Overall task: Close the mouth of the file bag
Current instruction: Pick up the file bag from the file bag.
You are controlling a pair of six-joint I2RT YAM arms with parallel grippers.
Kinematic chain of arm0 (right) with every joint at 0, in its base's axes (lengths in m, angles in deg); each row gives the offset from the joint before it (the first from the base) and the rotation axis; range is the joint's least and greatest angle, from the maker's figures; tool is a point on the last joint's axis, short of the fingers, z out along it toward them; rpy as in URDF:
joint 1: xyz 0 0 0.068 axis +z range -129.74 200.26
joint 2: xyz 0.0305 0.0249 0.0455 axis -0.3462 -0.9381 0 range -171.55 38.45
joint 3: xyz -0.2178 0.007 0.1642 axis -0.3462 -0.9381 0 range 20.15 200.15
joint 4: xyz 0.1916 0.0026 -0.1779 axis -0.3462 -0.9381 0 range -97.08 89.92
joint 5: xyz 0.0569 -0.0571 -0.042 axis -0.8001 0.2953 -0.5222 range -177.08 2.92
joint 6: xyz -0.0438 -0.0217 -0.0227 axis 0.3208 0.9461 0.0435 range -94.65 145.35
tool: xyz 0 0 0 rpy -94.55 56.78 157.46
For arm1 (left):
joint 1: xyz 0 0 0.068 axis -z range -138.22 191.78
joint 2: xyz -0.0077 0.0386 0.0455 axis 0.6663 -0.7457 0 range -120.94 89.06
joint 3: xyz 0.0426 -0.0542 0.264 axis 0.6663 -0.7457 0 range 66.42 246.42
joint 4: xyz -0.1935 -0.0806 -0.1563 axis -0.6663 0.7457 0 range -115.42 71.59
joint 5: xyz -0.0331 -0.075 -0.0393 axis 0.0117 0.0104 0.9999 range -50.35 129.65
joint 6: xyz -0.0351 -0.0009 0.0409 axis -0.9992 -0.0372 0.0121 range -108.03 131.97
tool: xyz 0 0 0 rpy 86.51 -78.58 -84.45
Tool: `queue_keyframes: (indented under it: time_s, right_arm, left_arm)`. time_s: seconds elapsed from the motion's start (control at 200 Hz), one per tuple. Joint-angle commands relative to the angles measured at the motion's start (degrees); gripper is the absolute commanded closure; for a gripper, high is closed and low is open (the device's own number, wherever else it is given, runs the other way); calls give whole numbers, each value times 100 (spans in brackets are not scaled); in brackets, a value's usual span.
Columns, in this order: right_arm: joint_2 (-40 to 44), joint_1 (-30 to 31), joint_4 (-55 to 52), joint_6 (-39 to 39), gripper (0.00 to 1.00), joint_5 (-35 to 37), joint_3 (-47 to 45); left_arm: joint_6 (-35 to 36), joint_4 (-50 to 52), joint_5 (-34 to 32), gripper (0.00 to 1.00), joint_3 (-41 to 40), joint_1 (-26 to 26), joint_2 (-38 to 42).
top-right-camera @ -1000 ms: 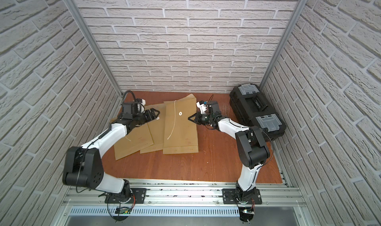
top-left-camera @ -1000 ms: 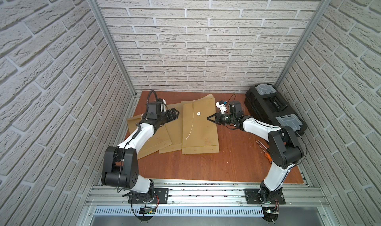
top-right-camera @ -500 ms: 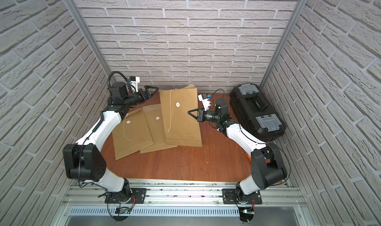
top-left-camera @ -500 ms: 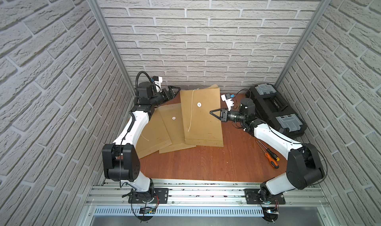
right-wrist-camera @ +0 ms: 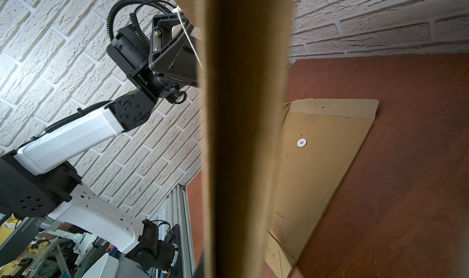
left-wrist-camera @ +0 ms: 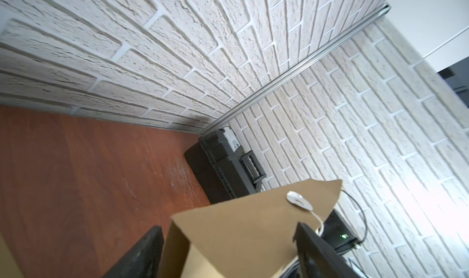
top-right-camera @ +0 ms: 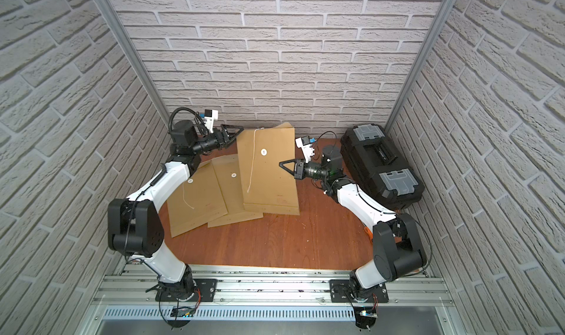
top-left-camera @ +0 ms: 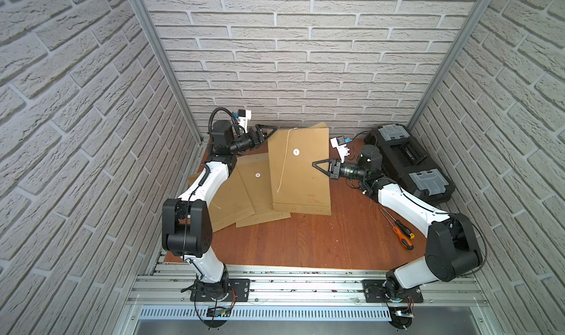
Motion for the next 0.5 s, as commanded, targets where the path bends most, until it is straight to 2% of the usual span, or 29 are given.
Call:
queue_keyframes:
  time_s: [0.0,0.105,0.215,0.305,0.49]
  right_arm:
    - [335,-58,507,-103,97,-287,55]
    - [371,-81,744,-237,97,-393,54]
    - [361,-95,869,-322,97,-493,89]
    - [356,-96,778,-207,97,-538,92]
    - [450,-115,500,94,93,-365,21]
  left_arm:
    - [-705,-1260,486,24,-129,22,-130]
    - [-1324,-2033,652,33,-241,19,-231]
    - [-1782,-2612,783,36,-223,31,-320]
    - [-1783,-2597,904,38,-167,44,-323]
    - [-1705,-2480,1126,52,-194,136,-265]
